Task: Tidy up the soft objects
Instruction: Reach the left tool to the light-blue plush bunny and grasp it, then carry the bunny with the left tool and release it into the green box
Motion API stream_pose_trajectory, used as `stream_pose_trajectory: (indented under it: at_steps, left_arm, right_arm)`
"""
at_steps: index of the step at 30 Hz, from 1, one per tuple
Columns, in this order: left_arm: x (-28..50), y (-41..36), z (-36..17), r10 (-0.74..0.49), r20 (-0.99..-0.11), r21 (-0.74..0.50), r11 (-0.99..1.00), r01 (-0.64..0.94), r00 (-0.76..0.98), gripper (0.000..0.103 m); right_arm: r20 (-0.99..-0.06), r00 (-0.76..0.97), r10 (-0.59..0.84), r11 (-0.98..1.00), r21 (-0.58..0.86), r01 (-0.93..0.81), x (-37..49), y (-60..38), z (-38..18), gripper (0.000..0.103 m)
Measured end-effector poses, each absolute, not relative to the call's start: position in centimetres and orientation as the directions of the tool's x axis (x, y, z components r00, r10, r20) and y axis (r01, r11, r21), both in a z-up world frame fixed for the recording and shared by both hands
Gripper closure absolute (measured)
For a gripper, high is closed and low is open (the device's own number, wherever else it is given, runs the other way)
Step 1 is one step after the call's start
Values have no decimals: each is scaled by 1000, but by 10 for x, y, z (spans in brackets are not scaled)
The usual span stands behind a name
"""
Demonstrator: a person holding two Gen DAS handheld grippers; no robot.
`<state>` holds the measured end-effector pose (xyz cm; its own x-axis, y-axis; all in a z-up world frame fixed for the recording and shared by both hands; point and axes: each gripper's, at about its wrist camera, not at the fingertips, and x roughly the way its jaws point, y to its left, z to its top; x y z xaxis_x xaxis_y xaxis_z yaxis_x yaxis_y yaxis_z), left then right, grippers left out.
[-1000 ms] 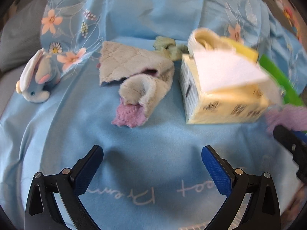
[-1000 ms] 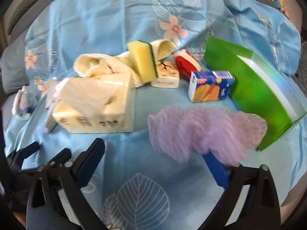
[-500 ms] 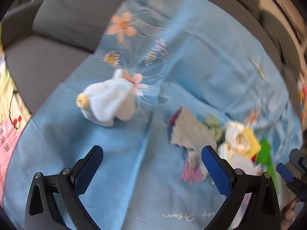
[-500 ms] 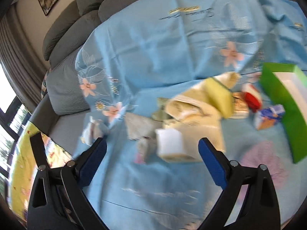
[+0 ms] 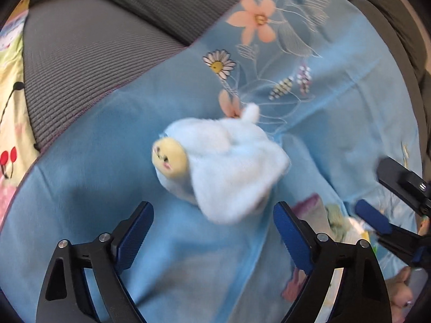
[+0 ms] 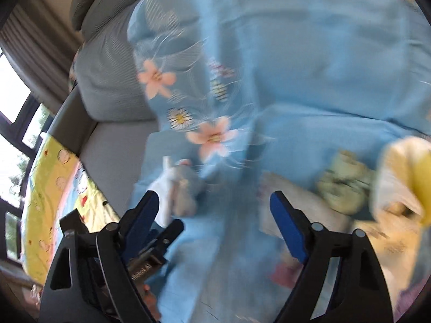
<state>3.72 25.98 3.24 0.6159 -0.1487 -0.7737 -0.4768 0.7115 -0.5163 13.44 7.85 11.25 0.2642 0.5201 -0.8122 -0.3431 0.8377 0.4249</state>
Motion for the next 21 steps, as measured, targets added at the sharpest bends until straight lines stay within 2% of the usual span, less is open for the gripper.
stream_pose_trajectory:
  at_steps: [5, 6, 7, 10, 12, 13, 14, 21]
  left_arm:
    - [42, 276, 31, -117, -782, -492, 720, -489, 613, 13]
    - [43, 280, 30, -124, -776, -503, 713, -488, 619, 15]
    - [43, 283, 28, -150, -764, -528, 705, -474, 628, 23]
    - [44, 291, 20, -183, -744, -558, 698, -449, 642, 25]
    - [47, 292, 16, -202, -739, -570, 696, -437, 643, 33]
    - [48, 292, 15, -213, -736, -576, 696, -428, 643, 35]
    - [48, 292, 14, -211, -740, -572, 698, -431, 639, 38]
    - [48, 281, 28, -174, -747, -524, 747, -408, 642, 43]
  right_arm:
    - [-821, 114, 559, 795, 491, -356, 159, 133, 70, 21]
    - [-815, 91, 572, 781, 507, -364, 162, 142, 62, 21]
    - [-813, 77, 577, 775, 516, -365, 164, 147, 57, 21]
    - [-811, 5, 586, 760, 547, -352, 169, 164, 35, 21]
    - [-808, -19, 588, 753, 556, -353, 170, 168, 27, 21]
    - [-811, -26, 584, 754, 554, -352, 169, 169, 24, 25]
    - [-816, -32, 577, 757, 549, -355, 168, 171, 20, 33]
    - [-751, -47, 659, 705, 638, -310, 167, 158, 18, 42]
